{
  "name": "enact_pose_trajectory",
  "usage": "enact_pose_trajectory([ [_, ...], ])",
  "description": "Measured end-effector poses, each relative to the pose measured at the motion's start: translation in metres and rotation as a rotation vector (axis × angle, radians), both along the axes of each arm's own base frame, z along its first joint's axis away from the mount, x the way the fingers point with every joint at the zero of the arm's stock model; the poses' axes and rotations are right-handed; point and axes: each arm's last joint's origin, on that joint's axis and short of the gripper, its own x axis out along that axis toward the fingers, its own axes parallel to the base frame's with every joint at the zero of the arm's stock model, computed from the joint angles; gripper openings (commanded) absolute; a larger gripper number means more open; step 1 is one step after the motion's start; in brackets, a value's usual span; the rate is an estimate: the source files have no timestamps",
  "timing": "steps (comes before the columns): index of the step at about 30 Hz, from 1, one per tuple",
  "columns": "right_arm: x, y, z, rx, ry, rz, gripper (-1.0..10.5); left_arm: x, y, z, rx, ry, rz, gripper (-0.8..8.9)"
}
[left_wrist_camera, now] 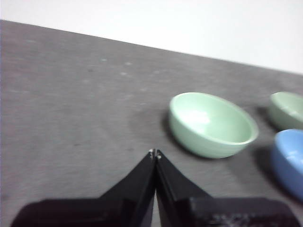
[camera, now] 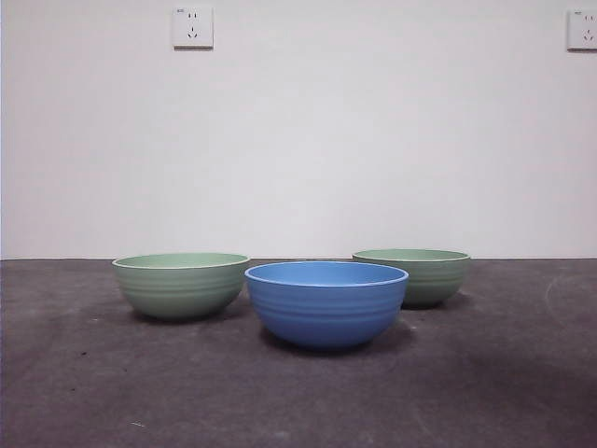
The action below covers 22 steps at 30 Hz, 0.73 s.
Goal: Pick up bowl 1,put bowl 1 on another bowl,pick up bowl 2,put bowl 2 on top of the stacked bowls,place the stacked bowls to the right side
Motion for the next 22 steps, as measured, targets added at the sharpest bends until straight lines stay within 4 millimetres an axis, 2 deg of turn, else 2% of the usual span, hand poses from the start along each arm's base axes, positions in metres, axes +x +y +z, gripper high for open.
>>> enact_pose_trajectory([
  [4,0.000,0.000,0.012,0.055,0.025,0.000,-0.1,-0.005,0.000,0.022,-0.042,-0.027,-0.012,-0.07],
  [11,0.002,0.002,0.060,0.076,0.063,0.064,-0.1,-0.008,-0.003,0.053,-0.076,0.027,-0.120,-0.07],
  [18,0.014,0.006,0.114,-0.034,0.154,0.176,-0.1,0.001,-0.008,0.087,-0.076,0.103,-0.276,-0.07],
  [22,0.026,0.008,0.138,-0.116,0.240,0.243,-0.1,0.009,-0.011,0.103,-0.041,0.188,-0.373,-0.07],
])
